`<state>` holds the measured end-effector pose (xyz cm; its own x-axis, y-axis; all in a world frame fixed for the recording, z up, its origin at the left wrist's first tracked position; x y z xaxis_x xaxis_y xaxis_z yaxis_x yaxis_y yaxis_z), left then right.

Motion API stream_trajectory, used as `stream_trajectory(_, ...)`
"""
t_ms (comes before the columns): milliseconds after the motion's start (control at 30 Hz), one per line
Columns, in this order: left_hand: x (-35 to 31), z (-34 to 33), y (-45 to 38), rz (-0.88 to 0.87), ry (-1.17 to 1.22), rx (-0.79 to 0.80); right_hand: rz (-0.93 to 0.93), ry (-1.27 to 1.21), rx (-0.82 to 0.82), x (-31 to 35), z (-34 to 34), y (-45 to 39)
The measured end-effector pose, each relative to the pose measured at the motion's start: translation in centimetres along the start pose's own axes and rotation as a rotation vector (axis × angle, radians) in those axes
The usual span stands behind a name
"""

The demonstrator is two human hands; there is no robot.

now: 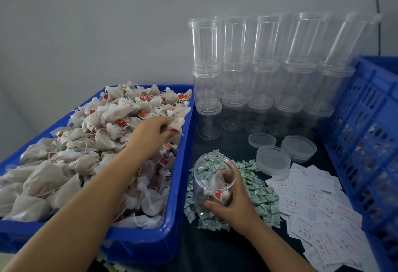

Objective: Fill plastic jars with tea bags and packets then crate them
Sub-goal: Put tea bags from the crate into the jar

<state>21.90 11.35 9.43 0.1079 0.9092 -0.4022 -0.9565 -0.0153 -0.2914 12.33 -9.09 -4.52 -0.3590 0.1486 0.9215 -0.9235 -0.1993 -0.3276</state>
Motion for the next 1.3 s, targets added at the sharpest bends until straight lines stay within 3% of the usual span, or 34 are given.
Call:
stream_trajectory(133,-3.3,3.7,1.3,-0.092,0.124,-0.032,-0.018,-0.018,0.011,-0.2,-0.1,-0.1)
stream_trajectory(267,-6.5,4.4,3.7,-0.195,0.263,0.076,-0.001,-0.003,-0.002,-0.3,0.0,-0.1)
stream_trajectory(500,-9.0,1.4,6.8,-0.206,0.412,0.319,0.024,0.024,-0.022,-0.2,0.0,-0.2)
stream_trajectory(633,-9.4,-0.4,7.3,-0.200,0.323,0.341,0.030,-0.019,-0.024,-0.5,-0.1,-0.4)
stream_trajectory(967,-11.4,-2.4,8.3,-0.426,-0.180,0.371,0.042,-0.057,-0.031,-0.8,0.0,-0.6)
stream_trajectory(1167,-12.7,-4.4,8.4,-0.466,-0.460,0.562,0.056,-0.069,-0.041,-0.5,-0.1,-0.6)
stream_trajectory(1300,-13.0,-5.6,8.6,-0.485,-0.513,0.734,0.058,-0.064,-0.021,-0.4,-0.1,-0.6)
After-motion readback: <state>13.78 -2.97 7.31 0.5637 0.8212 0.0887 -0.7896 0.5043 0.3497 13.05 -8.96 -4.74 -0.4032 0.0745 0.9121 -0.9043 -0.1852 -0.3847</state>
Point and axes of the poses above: each hand's wrist, its own y-axis away from the middle knuckle, its own z-axis out of the back of the hand, x = y × z, the point moved 7 cm from there along -y, towards the middle knuckle, and after that the axes turned 8 degrees about z, right-handed, at the moved point
